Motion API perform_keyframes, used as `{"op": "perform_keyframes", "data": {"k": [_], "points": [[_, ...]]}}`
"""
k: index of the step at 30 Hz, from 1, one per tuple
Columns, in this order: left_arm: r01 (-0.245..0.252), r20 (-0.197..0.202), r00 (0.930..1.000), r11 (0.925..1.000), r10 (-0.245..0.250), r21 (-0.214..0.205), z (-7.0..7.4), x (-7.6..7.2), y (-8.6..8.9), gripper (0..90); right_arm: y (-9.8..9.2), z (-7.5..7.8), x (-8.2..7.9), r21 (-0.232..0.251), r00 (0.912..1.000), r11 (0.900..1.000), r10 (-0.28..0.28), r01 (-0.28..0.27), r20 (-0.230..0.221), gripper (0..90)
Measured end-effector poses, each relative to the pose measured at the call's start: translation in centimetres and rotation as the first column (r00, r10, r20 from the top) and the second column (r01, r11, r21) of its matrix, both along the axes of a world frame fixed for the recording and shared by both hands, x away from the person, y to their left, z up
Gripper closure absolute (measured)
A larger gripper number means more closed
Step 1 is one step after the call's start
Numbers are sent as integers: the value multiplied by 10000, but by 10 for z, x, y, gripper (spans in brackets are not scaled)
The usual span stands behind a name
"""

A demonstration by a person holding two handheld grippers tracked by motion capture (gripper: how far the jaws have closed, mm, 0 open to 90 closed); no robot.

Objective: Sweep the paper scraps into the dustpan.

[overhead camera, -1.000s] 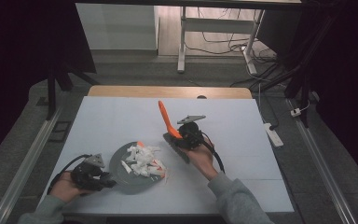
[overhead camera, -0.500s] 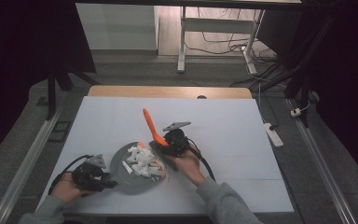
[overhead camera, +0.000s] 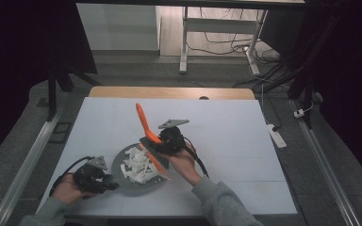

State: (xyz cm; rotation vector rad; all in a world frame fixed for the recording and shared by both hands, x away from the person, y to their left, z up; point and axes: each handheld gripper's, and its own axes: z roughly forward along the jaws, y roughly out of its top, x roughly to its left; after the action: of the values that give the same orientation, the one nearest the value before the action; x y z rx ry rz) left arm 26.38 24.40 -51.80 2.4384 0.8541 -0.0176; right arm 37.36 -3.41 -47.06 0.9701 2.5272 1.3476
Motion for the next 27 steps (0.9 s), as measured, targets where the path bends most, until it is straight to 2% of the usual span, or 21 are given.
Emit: {"op": "perform_keyframes", "data": {"k": [4, 5, 9, 14, 16, 17, 20, 23, 27], "points": [[-2, 9, 10000, 10000, 2, -19, 0, 0, 0, 623, -11, 3, 11, 40, 9990, 9994, -348, 348, 267, 706], [1, 6, 10000, 10000, -1, -20, 0, 0, 0, 623, -14, 1, 17, -111, 9979, 9987, -486, 491, 429, 706], [-1, 6, 10000, 10000, 1, -15, 0, 0, 0, 623, -16, -2, 25, -194, 9970, 9975, -678, 685, 363, 706], [-37, -22, 10000, 10000, 37, -33, 0, 0, 0, 622, -13, -14, 36, -451, 9964, 9954, -846, 850, 115, 706], [-44, -12, 10000, 10000, 44, -37, 0, 0, 0, 622, -7, -22, 38, -603, 9969, 9952, -781, 774, -99, 707], [-48, -10, 10000, 10000, 48, -38, 0, 0, 0, 623, -5, -23, 37, -531, 9971, 9961, -723, 710, -229, 707], [-41, -15, 10000, 10000, 41, -28, 0, 0, 0, 623, 0, -24, 36, -421, 9979, 9976, -560, 546, -325, 707], [-31, -25, 10000, 10000, 31, -17, -1, 0, -1, 623, 11, -25, 32, -617, 9989, 9977, -304, 281, -366, 707], [-23, -40, 10000, 10000, 23, -15, -1, 0, -1, 623, 23, -26, 23, -396, 9975, 9990, 187, -215, -686, 707]]}}
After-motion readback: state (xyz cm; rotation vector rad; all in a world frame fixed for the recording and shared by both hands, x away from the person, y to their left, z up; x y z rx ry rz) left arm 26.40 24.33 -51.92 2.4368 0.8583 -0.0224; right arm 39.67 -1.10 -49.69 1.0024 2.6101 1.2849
